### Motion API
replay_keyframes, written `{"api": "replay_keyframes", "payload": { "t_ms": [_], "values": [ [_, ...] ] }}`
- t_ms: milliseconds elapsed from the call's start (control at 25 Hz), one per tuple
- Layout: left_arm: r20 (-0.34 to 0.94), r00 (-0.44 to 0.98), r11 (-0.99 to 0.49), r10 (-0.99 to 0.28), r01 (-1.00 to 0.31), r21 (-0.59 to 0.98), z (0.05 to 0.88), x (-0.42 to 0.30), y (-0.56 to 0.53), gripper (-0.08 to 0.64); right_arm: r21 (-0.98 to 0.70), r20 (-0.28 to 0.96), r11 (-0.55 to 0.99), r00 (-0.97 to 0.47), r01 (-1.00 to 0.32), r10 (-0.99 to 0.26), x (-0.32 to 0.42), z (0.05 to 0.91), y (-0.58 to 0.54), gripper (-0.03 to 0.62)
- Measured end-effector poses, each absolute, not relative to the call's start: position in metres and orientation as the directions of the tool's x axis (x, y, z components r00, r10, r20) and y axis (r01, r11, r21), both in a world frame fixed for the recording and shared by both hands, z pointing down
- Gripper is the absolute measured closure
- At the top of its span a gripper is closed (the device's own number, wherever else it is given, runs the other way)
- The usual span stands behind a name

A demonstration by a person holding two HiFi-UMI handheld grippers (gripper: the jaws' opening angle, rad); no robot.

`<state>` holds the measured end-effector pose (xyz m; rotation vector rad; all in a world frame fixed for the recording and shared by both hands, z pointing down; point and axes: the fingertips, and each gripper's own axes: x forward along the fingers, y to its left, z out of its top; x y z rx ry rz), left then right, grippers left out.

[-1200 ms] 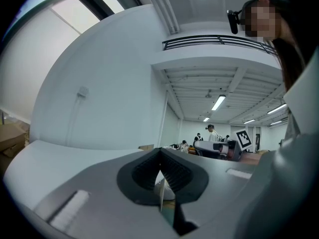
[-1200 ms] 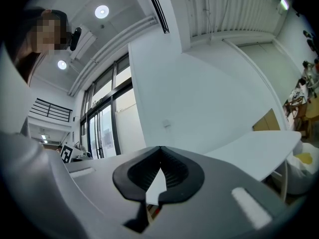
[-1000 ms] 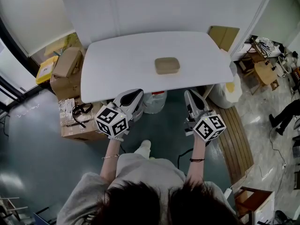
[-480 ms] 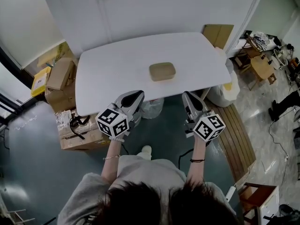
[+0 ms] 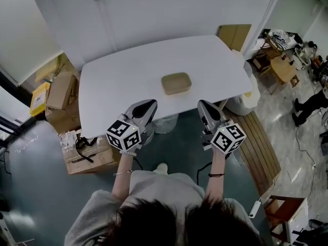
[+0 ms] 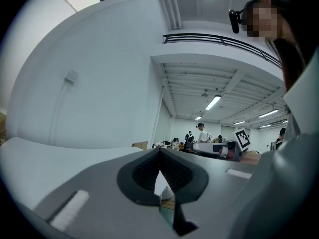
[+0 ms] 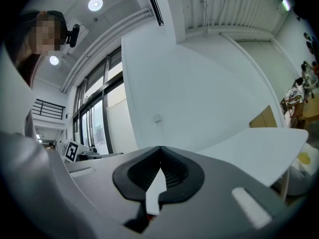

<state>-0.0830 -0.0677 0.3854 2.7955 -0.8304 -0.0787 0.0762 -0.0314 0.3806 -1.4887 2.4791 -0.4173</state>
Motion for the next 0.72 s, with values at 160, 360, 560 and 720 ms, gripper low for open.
{"api": "replay_keyframes", "payload": {
  "t_ms": [160,360,560,720],
  "values": [
    [0.009,0.849,-0.824,-0.529,-0.516,0.231,0.387,-0.086,-0.079,0.569,-0.356,-0.043,0.439,-0.455,-0.825,-0.890,0.072,0.382,-0.040,0.580],
    [0.016,0.859,-0.833,-0.512,-0.501,0.236,0.392,-0.085,-0.093,0.569,-0.354,-0.033,0.398,-0.414,-0.846,-0.909,0.075,0.386,-0.047,0.580],
    [0.044,0.870,-0.840,-0.491,-0.486,0.243,0.402,-0.078,-0.100,0.569,-0.376,-0.012,0.357,-0.381,-0.855,-0.925,0.086,0.394,-0.054,0.580],
    [0.048,0.869,-0.838,-0.493,-0.489,0.242,0.403,-0.075,-0.108,0.569,-0.381,-0.006,0.343,-0.369,-0.859,-0.929,0.092,0.396,-0.061,0.580]
  ]
}}
